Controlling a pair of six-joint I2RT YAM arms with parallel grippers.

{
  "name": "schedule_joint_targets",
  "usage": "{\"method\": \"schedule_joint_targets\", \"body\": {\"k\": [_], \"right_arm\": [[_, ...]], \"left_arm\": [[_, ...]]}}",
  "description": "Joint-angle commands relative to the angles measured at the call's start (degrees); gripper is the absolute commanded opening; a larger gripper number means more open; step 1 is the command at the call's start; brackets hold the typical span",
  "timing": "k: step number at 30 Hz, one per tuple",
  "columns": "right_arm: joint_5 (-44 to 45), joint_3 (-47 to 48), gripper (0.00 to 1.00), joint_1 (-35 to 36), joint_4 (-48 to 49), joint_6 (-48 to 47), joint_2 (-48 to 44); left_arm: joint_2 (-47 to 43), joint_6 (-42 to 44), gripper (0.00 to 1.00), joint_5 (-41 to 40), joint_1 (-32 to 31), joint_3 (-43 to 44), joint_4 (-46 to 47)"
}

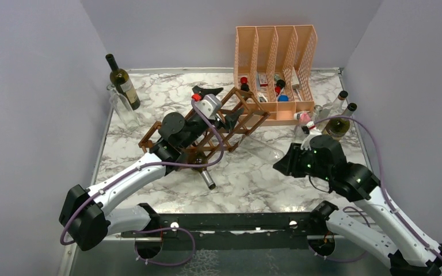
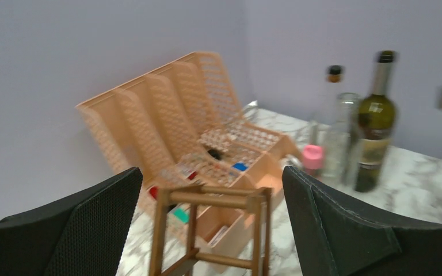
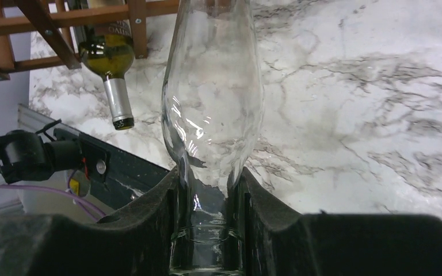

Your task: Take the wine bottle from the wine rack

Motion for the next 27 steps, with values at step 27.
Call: {"method": "schedule_joint_targets", "body": {"k": [27], "right_arm": [[-8.22, 15.9, 0.01, 0.11, -16.26, -8.71, 1.73]], "left_arm": [[17.82, 22.64, 0.96, 12.11, -25.25, 0.19, -4.35]]}}
